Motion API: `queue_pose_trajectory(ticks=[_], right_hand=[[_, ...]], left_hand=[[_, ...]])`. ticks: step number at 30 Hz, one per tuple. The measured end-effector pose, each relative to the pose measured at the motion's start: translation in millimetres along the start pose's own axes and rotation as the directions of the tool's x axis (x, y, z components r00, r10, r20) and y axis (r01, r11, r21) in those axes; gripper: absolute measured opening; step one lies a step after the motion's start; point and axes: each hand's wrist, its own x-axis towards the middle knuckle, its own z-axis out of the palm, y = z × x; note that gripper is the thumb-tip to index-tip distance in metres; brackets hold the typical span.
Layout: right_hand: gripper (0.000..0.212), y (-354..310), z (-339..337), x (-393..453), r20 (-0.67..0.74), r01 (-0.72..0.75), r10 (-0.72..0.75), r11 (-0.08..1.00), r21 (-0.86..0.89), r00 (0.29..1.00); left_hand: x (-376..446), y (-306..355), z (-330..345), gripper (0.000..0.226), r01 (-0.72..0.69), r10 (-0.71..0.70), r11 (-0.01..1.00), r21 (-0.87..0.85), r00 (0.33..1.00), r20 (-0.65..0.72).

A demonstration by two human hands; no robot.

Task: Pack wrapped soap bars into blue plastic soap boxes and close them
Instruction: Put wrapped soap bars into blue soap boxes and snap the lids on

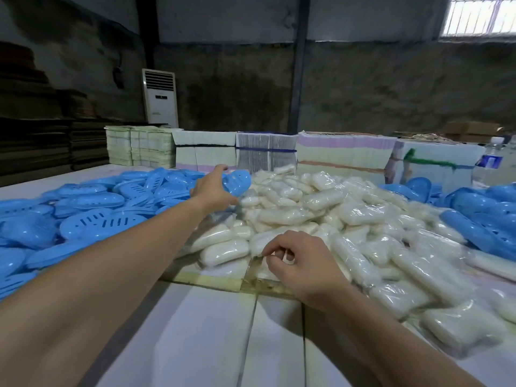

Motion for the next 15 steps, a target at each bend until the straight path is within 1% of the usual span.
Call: queue_pose_trajectory(ticks=[3, 5, 8, 10, 13, 15], right_hand=[[0.016, -0.2, -1.6, 0.6, -0.030, -0.007, 0.007, 1.000, 0.002, 1.000], [0.018, 0.5, -2.6, 0.4, -0.042, -0.017, 0.017, 1.000, 0.009, 0.999], [0.021, 4.2, -5.6, 0.2, -0.106, -0.052, 0.057, 0.997, 0.050, 0.993], [0.024, 8.5, -8.6, 0.5, -0.159, -0.084, 0.097, 0.993, 0.082, 0.983], [0.025, 15.8, -13.7, 1.6, -0.239, -0.138, 0.164, 0.983, 0.125, 0.957], [0.024, 20.0, -17.2, 2.3, -0.290, -0.165, 0.195, 0.978, 0.126, 0.937]], left_hand=[[-17.5, 14.1, -1.6, 0.094, -0.107, 0.106, 0.968, -0.227, 0.994, -0.015], [-35.9, 22.0, -5.6, 0.097, -0.129, 0.126, 0.909, -0.397, 0.991, -0.036], [-70.5, 32.0, -11.5, 0.099, -0.144, 0.178, 0.805, -0.575, 0.984, 0.003], [-95.0, 34.8, -11.6, 0.095, -0.121, 0.191, 0.744, -0.657, 0.981, 0.036], [-129.2, 29.7, -5.1, 0.088, 0.016, 0.132, 0.655, -0.756, 0.982, 0.135], [-147.9, 25.7, -1.1, 0.082, 0.046, 0.172, 0.645, -0.763, 0.964, 0.204]])
